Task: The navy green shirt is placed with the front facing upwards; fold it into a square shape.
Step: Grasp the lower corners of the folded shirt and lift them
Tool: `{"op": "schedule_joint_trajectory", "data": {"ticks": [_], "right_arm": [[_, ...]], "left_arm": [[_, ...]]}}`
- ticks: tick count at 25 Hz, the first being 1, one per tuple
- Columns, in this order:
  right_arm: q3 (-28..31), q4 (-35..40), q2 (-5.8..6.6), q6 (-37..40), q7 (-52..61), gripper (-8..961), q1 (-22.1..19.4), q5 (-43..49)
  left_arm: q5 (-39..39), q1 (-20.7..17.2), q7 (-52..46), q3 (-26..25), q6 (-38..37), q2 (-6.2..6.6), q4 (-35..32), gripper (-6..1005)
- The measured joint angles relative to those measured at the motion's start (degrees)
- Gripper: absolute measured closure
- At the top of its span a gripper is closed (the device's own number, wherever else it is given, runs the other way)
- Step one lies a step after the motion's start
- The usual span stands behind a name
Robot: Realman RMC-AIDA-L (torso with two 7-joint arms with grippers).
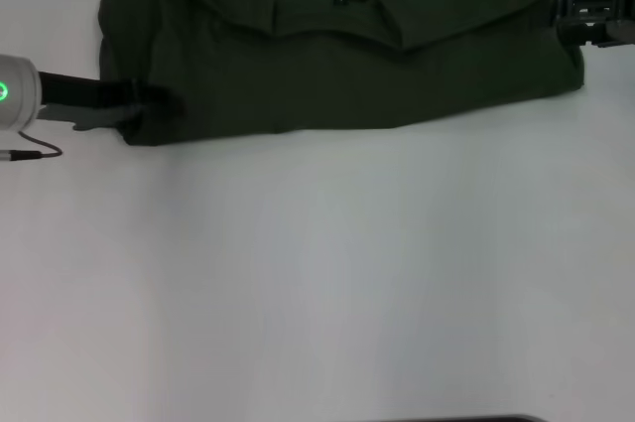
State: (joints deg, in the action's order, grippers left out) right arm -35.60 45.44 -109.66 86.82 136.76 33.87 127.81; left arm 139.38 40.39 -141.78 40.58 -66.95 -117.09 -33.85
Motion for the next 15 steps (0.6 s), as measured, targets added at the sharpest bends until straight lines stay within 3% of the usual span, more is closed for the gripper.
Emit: {"op": "schedule_joint_trajectory", "data": {"ticks": [6,15], "right_arm": [[0.0,0.0,0.06,0.0,0.0,27,0.0,-0.3],[-0.2,0.0,0.58,0.6,0.3,27,0.2,-0.2]], "left_arm": [[2.1,0.4,-1.2,-0.1,0.3,0.32,0.0,506],[2.9,1.1,-1.0,-0.2,-3.2,0.85,-0.5,845]]}}
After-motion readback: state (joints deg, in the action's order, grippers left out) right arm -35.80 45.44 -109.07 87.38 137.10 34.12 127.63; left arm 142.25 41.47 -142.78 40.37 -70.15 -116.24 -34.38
